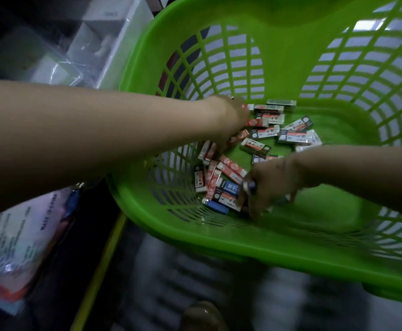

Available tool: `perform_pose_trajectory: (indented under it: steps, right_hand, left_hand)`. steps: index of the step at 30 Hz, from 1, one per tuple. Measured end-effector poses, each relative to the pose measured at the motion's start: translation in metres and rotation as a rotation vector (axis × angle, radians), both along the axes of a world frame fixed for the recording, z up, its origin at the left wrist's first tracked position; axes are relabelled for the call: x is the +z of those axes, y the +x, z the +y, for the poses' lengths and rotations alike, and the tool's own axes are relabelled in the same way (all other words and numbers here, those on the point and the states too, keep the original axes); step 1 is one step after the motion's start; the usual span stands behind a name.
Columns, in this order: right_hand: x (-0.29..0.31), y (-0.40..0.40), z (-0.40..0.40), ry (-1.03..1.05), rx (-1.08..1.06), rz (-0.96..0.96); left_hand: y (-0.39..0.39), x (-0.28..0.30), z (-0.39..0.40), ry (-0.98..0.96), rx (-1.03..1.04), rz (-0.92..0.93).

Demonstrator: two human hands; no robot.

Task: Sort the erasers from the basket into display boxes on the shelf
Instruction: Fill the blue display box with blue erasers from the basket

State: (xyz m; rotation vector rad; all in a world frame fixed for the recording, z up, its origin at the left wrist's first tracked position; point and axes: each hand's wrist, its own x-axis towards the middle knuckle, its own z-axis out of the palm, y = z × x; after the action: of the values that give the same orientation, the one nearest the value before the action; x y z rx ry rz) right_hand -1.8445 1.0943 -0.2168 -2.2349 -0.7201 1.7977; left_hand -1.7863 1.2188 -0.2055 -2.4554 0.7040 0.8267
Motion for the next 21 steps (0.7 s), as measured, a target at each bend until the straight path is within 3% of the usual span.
perform_pose_trajectory:
  steps: [3, 5, 8, 13, 16, 21]
  right_hand:
    - [-0.007, -0.007, 0.002, -0.121, 0.353, -0.193]
    - [-0.006, -0.003, -0.001, -0.156, 0.424, -0.360]
    - [-0.003, 0.011, -0.003, -0.144, 0.259, -0.473]
    - [-0.025, 0.004, 0.020, 0.093, 0.038, -0.407]
    - [-0.040, 0.001, 0.027, 0.101, -0.092, -0.337]
    - [-0.051, 0.004, 0.036, 0.051, -0.061, -0.447]
  left_hand:
    - [-0.020, -0.009, -0.004, 0.052, -0.030, 0.242]
    - [-0.041, -0.017, -0.006, 0.095, -0.034, 0.423]
    - [-0.064, -0.028, -0.004, 0.116, -0.088, 0.453]
    - [-0.073, -0.033, -0.014, 0.151, -0.159, 0.435]
    - [-0.067, -0.031, -0.008, 0.123, 0.000, 0.505]
    - [-0.062, -0.032, -0.004, 0.143, 0.179, 0.649]
